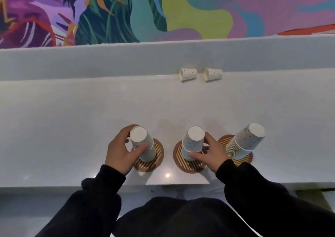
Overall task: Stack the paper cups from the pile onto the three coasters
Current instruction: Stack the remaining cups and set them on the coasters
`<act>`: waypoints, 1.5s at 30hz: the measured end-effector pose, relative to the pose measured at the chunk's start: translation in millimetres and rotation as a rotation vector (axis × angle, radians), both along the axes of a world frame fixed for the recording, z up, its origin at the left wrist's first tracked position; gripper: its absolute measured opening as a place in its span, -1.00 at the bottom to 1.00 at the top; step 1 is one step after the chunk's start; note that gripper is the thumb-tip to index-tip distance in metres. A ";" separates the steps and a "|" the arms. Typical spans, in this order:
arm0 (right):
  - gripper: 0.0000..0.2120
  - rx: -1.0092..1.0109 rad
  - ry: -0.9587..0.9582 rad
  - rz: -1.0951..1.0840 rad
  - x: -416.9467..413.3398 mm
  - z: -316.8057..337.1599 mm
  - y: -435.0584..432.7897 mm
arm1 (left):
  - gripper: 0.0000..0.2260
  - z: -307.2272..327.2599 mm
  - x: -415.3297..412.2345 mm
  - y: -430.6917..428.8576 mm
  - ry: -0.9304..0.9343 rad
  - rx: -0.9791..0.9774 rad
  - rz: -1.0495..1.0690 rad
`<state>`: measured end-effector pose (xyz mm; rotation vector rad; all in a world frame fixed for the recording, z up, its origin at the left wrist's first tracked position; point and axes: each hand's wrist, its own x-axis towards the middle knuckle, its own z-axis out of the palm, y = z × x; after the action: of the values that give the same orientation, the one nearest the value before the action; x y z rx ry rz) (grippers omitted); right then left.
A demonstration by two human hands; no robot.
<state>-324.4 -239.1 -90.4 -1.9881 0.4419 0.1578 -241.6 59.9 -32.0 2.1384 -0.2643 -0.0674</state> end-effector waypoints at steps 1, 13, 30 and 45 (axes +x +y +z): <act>-0.31 0.006 0.003 0.001 -0.1 -0.4 -0.3 | -0.51 -7.4 -1.3 -1.8 0.032 -0.005 0.010; -0.24 0.019 -0.002 0.050 1.4 0.8 -3.6 | -0.21 -35.6 -16.0 -16.0 0.215 0.025 0.040; -0.17 -0.226 -0.407 -0.537 -85.0 47.9 -100.1 | -0.36 49.1 -59.1 -254.5 0.037 -0.153 -0.497; -0.49 0.046 -0.084 -0.375 -79.2 5.3 -117.5 | -0.55 9.9 -68.2 -295.6 0.093 -0.030 -0.474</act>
<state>-403.6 -356.6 -85.1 -1.8235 0.7389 -0.1495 -309.8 -235.7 -22.1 1.9958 -0.7070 -0.4330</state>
